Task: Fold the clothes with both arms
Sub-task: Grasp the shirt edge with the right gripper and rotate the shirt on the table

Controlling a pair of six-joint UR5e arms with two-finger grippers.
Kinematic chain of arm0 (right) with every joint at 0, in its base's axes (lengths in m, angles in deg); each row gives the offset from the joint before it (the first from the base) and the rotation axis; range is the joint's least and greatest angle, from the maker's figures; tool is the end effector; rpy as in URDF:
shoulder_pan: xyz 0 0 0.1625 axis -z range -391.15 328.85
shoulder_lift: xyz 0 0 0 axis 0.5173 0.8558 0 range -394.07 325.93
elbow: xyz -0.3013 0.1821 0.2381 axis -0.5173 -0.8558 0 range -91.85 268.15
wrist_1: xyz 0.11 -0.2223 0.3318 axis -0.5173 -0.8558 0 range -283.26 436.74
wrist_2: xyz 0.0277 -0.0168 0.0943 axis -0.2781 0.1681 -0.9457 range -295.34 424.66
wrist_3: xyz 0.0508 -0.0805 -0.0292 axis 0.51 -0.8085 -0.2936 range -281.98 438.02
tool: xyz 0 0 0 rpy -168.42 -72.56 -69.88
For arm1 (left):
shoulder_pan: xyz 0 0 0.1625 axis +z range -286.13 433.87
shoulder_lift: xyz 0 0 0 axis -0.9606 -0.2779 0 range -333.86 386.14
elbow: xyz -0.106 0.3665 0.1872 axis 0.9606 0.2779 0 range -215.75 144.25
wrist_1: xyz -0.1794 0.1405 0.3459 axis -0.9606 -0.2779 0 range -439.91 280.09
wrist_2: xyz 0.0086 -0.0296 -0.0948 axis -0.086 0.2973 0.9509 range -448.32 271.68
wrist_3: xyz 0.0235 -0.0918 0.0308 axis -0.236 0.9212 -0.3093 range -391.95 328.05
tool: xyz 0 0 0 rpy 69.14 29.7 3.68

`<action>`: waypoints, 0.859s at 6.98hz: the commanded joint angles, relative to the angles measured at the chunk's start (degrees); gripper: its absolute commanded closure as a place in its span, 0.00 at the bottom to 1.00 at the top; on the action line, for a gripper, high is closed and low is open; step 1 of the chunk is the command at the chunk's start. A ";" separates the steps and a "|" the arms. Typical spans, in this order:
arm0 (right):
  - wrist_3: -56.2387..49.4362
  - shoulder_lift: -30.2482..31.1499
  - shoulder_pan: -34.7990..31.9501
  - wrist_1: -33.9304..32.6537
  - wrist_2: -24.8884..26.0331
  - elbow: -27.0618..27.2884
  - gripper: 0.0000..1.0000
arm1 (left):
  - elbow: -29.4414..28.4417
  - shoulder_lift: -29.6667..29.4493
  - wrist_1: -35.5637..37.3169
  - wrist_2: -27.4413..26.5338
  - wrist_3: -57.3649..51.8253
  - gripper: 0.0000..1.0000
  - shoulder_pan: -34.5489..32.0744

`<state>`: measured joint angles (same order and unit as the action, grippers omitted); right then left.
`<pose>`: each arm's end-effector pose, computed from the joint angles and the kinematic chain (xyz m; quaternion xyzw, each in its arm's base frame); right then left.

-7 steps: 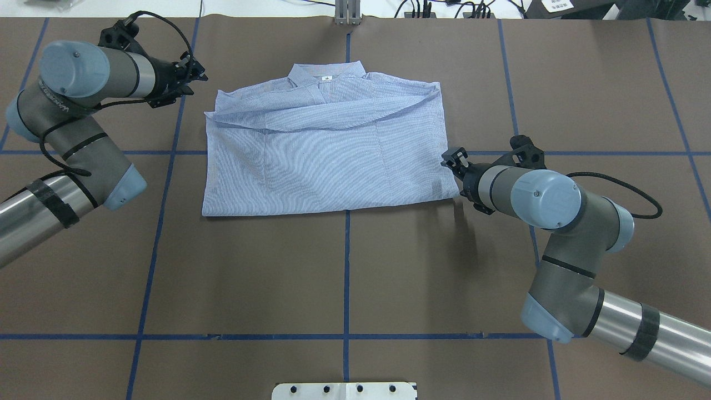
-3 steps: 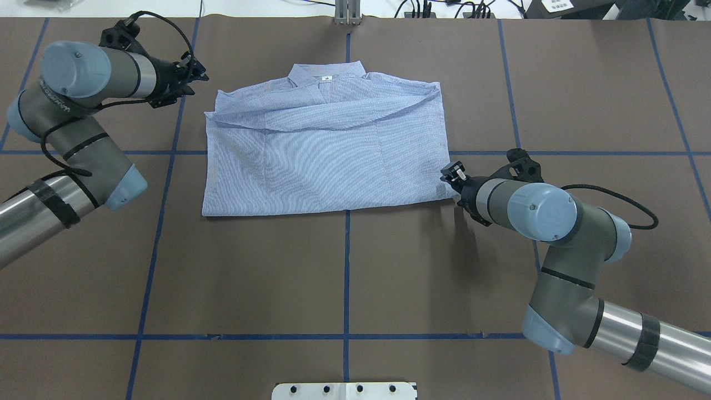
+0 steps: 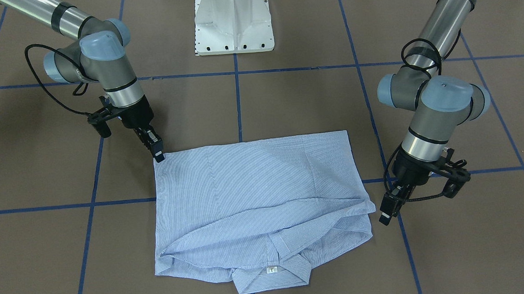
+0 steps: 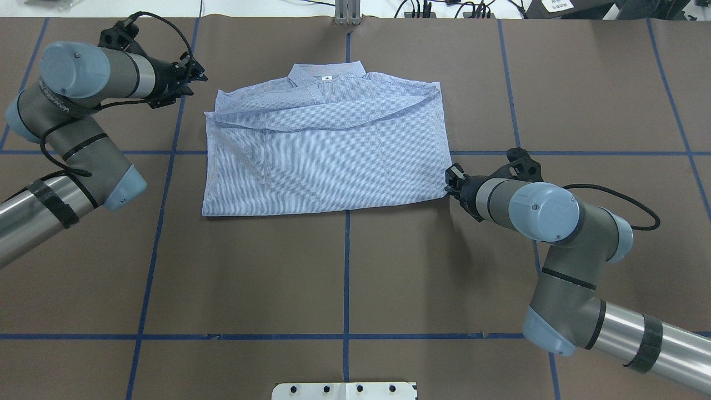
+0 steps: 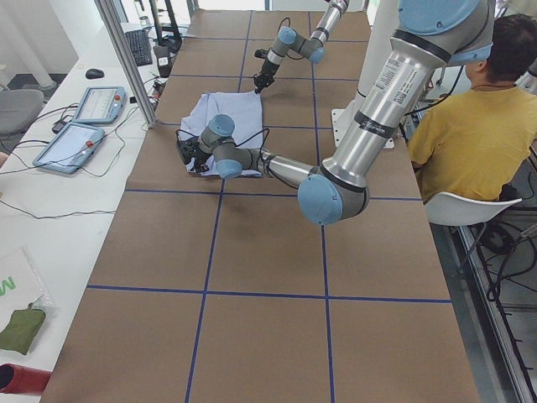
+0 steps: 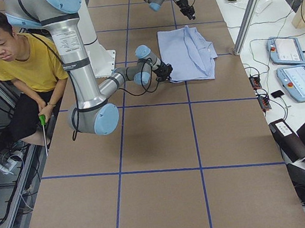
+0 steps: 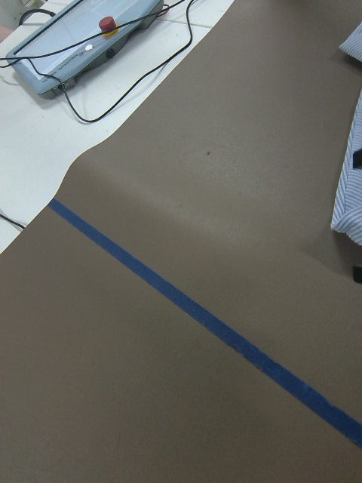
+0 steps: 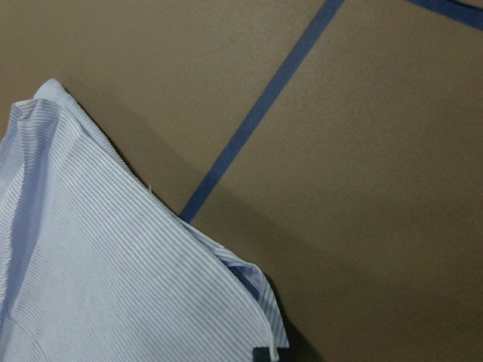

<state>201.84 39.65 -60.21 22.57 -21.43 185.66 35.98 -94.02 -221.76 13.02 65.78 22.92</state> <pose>-0.4688 -0.4209 0.3765 0.0090 -0.4977 0.4668 0.7310 0.3710 -0.6377 0.4030 0.1155 0.5194 -0.3686 0.7623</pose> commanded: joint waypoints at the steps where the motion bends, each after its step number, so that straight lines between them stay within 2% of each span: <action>1: 0.46 3.06 -0.04 -0.41 -0.13 4.66 1.00 | 0.08 0.01 0.00 -0.01 0.35 0.47 -0.02; 2: 2.29 7.96 1.18 -0.76 -1.09 10.88 1.00 | 0.17 0.01 -0.09 -0.01 0.44 0.47 -0.02; 3: 2.92 9.67 3.11 -0.93 -4.31 15.03 1.00 | 0.17 0.01 -0.09 -0.01 0.44 0.47 -0.02; 5: 3.54 17.72 4.70 -1.03 -21.92 26.01 1.00 | 0.26 0.01 0.00 0.25 0.44 0.47 -0.02; 6: 3.54 20.20 5.23 -0.85 -35.06 28.41 1.00 | 0.69 0.01 0.00 0.25 0.44 0.47 -0.02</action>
<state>205.28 56.15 -55.74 21.57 -42.68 209.79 36.33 -94.01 -221.78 13.21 66.22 22.89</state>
